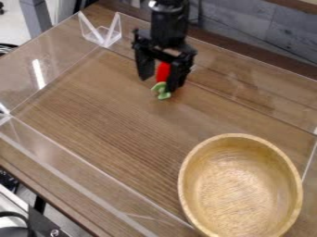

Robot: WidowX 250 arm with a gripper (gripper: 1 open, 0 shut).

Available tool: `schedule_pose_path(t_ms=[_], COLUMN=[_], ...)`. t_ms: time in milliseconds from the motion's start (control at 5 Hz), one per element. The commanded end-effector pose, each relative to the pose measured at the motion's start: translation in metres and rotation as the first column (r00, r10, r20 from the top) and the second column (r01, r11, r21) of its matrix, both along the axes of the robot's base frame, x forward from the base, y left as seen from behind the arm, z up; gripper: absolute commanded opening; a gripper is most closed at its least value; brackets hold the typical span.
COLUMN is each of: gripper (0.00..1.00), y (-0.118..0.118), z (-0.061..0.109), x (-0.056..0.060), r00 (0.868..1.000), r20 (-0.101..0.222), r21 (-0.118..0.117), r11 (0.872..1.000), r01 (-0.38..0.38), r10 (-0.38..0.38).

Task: Put the green stick in the brown bowl

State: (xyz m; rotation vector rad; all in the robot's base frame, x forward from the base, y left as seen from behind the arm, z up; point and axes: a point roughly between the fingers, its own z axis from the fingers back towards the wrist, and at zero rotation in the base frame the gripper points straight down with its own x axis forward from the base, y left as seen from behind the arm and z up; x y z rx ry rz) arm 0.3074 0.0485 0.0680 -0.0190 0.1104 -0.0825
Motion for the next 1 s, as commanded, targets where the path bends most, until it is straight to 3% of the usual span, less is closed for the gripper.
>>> schedule_pose_path(t_ms=[0, 200, 600, 800], gripper=[1.0, 1.0, 1.0, 1.0], y=[0.003, 0.005, 0.014, 0.025], z=[0.008, 0.001, -0.009, -0.012], x=[0.009, 0.01, 0.016, 0.014], r00=[0.996, 0.995, 0.985, 0.984], r20=[0.087, 0.1, 0.129, 0.139], r21=[0.004, -0.005, -0.014, -0.015], r11=[1.0, 1.0, 0.993, 0.994], r01=[0.024, 0.031, 0.118, 0.112], r10=[-0.024, -0.03, -0.115, -0.109])
